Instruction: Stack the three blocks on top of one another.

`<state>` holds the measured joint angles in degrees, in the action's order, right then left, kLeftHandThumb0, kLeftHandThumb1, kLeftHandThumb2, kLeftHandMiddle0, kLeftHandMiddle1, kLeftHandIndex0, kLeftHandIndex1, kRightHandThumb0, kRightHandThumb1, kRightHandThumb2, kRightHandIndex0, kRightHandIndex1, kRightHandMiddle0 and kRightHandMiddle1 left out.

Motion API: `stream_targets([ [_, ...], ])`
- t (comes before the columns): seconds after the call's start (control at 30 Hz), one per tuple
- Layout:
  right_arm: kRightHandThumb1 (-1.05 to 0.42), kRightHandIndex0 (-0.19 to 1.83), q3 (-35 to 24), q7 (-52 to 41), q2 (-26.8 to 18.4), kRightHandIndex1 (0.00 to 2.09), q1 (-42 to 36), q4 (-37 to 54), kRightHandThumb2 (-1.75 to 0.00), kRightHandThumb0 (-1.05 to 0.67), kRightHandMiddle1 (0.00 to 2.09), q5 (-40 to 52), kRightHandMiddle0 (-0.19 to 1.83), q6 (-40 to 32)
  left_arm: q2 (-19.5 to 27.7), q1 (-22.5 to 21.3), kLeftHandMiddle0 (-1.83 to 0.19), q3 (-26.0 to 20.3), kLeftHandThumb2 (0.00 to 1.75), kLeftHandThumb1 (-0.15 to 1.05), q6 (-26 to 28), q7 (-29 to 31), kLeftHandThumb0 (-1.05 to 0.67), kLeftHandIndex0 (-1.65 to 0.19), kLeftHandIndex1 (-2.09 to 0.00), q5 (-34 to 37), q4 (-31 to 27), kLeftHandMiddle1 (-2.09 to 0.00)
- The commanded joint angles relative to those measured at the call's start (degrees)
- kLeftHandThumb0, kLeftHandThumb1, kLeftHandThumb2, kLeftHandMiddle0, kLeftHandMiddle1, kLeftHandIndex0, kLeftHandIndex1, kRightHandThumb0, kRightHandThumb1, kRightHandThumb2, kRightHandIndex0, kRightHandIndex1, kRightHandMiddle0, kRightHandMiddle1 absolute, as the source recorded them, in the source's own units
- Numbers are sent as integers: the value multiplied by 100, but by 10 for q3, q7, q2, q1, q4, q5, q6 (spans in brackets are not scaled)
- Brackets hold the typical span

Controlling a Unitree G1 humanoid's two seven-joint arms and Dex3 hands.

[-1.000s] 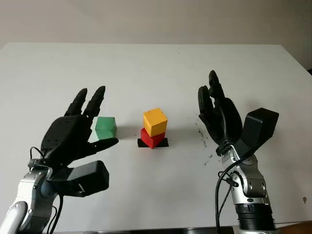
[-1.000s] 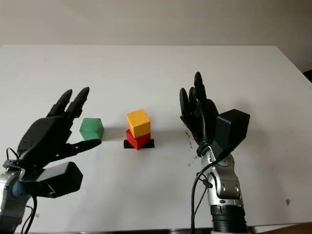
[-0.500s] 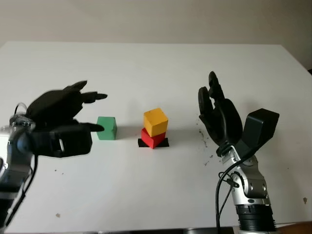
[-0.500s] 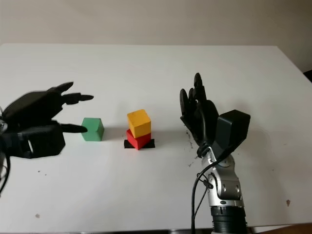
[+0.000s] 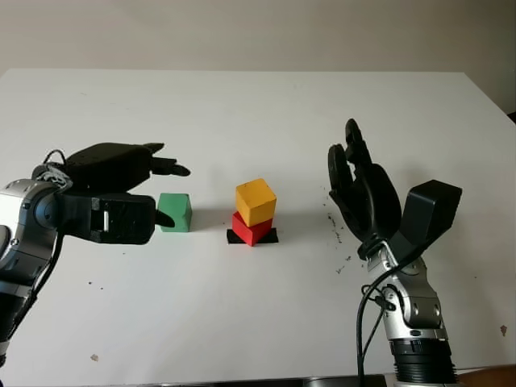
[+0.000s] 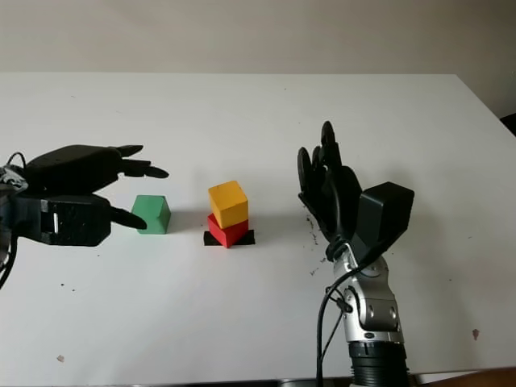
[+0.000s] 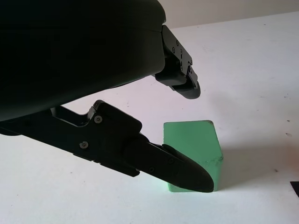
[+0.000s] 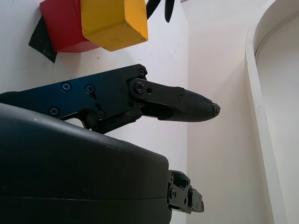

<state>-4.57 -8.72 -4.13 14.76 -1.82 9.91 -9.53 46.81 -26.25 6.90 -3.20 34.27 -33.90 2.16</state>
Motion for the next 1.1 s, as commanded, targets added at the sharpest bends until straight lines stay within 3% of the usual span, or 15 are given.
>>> stream_targets([
  [0.0, -105, -19, -2, -2, -4, 0, -1, 11, -57, -55, 0, 1, -19, 2, 2, -12, -2, 7, 5, 91, -3, -4, -76, -22, -43, -4, 3, -5],
  [0.07, -105, -19, -2, -1, -4, 0, -1, 12, -56, -56, 0, 1, -19, 1, 3, -10, -1, 12, 6, 92, -3, -7, -75, -13, -58, -13, 1, -5],
  [0.4, -105, -19, -2, -2, -6, 0, 0, 11, -56, -56, 0, 0, -19, 3, -3, 1, -3, 27, 6, 94, 18, -36, -69, -8, -83, -66, -10, -6],
  [0.73, -105, -19, -2, -3, -6, 0, 0, 11, -55, -57, 0, -1, -19, 3, -17, 8, -16, 33, 6, 97, 8, -86, -62, -5, -144, -74, 7, -9],
  [1.07, -105, -19, -3, -4, -7, 0, 0, 8, -56, -56, 0, -2, -19, 8, -18, 5, -21, 37, 5, 97, 2, -87, -63, -10, -146, -65, 18, -11],
])
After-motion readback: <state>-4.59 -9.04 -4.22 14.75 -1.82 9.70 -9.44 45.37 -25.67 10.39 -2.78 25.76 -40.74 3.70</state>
